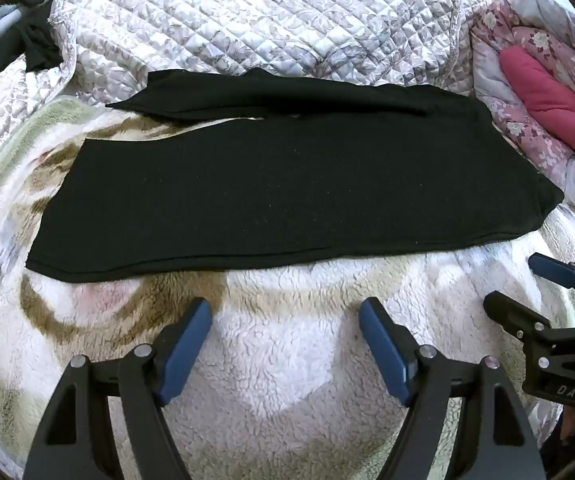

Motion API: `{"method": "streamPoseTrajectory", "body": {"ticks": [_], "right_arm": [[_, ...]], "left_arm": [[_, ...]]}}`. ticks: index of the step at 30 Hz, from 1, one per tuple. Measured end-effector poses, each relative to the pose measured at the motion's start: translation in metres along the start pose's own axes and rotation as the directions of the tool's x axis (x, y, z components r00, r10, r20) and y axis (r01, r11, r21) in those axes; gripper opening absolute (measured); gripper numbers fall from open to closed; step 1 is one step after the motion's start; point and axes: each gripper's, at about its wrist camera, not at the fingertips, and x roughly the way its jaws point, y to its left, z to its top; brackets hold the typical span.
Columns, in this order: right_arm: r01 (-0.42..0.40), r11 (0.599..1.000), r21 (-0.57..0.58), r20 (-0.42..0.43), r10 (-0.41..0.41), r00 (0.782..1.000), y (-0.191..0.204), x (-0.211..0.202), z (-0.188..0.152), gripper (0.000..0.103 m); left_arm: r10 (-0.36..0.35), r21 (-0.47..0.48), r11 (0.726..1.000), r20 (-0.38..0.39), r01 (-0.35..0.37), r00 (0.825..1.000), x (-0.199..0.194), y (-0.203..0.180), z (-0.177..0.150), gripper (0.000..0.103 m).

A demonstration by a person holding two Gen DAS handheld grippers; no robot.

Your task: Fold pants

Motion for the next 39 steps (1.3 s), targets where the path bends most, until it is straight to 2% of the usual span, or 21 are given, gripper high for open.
{"method": "streamPoseTrajectory", "body": {"ticks": [39], "right_arm": [[0.006, 1.0, -0.005, 0.0, -0.006, 1.0, 0.0007, 0.0011, -0.0006, 0.085]], "left_arm": [[0.005, 0.014, 1.0, 0.007, -0.005, 1.0, -0.0005, -0.0045, -0.0024, 0.08]]}}
